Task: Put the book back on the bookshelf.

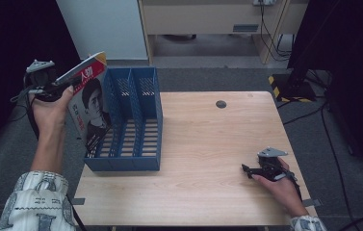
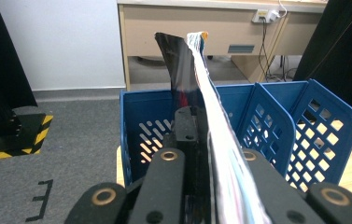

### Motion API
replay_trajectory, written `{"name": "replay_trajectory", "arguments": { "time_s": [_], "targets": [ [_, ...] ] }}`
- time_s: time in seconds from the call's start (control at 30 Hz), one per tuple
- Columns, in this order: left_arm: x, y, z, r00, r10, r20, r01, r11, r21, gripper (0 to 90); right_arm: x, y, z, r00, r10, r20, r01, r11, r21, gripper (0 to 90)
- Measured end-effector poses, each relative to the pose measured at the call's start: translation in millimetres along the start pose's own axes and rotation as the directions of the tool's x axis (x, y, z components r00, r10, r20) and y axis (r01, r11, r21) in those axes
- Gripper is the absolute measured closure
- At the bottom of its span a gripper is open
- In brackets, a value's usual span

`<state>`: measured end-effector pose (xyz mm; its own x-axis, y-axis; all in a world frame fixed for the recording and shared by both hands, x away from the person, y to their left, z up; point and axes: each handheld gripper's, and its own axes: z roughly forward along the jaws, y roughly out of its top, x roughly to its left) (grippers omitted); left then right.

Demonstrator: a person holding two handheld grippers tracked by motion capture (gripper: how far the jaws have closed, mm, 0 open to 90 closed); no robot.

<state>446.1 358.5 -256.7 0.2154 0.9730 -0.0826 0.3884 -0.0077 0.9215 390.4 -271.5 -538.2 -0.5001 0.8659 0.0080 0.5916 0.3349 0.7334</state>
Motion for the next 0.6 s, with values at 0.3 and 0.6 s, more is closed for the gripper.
{"name": "replay_trajectory", "arguments": {
  "time_s": [0.3,0.6],
  "targets": [
    [-2.1,-7.7,-0.2,1.0000,0.005,0.002,-0.005,0.9996,-0.028,86.6,0.0,0.0,0.0,1.0000,0.001,0.000,-0.001,1.000,0.000,16.4],
    [-1.2,-19.1,1.6,0.9999,-0.011,-0.002,0.011,0.9991,-0.040,86.6,0.0,0.0,0.0,1.0000,0.000,0.000,0.000,1.000,0.000,16.4]
  ]
}}
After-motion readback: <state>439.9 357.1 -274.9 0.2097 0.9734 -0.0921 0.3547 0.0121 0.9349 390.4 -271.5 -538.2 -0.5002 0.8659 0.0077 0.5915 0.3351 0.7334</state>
